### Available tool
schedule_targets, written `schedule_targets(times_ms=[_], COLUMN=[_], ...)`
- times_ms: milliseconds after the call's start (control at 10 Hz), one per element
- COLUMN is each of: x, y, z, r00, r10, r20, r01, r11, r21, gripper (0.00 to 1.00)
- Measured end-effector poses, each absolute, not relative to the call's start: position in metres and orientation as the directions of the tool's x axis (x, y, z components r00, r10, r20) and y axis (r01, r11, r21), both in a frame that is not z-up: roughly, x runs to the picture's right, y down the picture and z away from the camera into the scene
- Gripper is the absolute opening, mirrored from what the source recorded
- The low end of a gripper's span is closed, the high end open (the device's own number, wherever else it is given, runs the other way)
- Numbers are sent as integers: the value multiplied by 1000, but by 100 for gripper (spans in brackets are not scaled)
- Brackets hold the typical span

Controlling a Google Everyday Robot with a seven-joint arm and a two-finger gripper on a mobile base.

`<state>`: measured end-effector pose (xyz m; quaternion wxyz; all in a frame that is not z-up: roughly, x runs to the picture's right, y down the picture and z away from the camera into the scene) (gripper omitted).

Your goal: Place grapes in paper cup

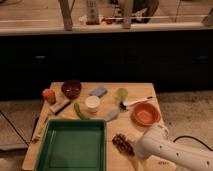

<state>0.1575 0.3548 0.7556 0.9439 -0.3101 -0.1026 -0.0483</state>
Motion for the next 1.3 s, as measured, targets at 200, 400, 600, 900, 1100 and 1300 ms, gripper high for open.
schedule_targets(times_ms=[200,400,600,900,1100,1300], x=[148,145,141,138,135,134], y=[349,347,346,346,344,343], z=[751,749,748,751,754,751], r00=[979,981,982,985,985,985], r10=[-30,-34,-37,-17,-14,-10], r20=[204,190,186,174,171,173], r01=[145,140,141,118,113,110], r11=[802,801,799,802,805,804], r21=[-579,-582,-585,-586,-582,-585], gripper=[80,80,80,59,41,21])
